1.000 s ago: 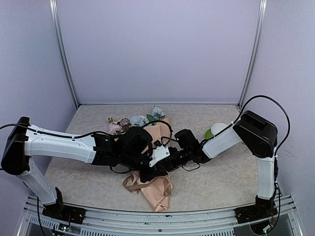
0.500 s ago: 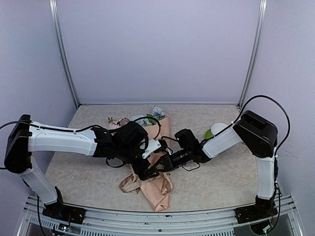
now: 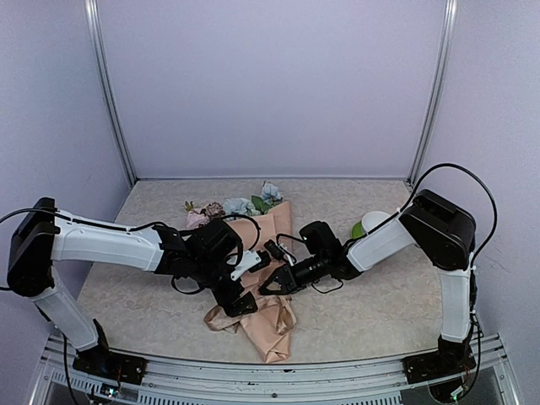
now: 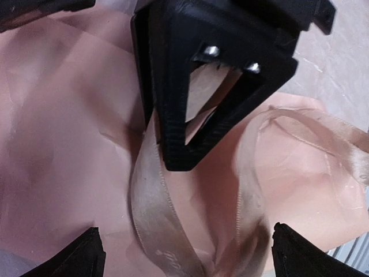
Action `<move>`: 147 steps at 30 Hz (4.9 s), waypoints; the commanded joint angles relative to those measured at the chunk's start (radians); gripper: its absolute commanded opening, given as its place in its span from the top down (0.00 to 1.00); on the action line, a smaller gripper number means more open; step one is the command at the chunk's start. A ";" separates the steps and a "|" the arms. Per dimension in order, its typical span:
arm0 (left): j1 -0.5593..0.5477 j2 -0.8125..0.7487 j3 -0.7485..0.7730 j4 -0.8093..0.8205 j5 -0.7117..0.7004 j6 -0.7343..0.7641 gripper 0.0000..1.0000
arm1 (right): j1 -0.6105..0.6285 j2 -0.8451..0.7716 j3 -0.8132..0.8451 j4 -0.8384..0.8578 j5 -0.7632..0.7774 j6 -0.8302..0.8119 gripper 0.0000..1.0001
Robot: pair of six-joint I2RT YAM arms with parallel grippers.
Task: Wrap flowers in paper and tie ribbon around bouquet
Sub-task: Cross the ribbon over the folded bouquet.
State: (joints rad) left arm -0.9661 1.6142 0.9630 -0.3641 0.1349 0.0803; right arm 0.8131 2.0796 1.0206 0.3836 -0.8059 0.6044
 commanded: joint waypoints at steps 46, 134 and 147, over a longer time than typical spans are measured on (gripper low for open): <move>-0.034 -0.111 -0.091 0.198 -0.096 0.060 0.99 | -0.010 -0.040 -0.026 -0.071 0.015 -0.006 0.67; 0.051 0.031 0.059 -0.053 -0.039 -0.118 0.98 | -0.023 -0.030 -0.026 -0.087 0.025 -0.023 0.72; 0.089 0.028 0.037 -0.062 -0.095 -0.150 0.91 | -0.025 -0.036 -0.033 -0.087 0.024 -0.026 0.92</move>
State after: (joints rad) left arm -0.8898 1.6512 1.0122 -0.4133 0.0776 -0.0471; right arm 0.7971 2.0510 1.0012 0.3138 -0.7853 0.5888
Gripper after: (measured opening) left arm 0.098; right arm 0.093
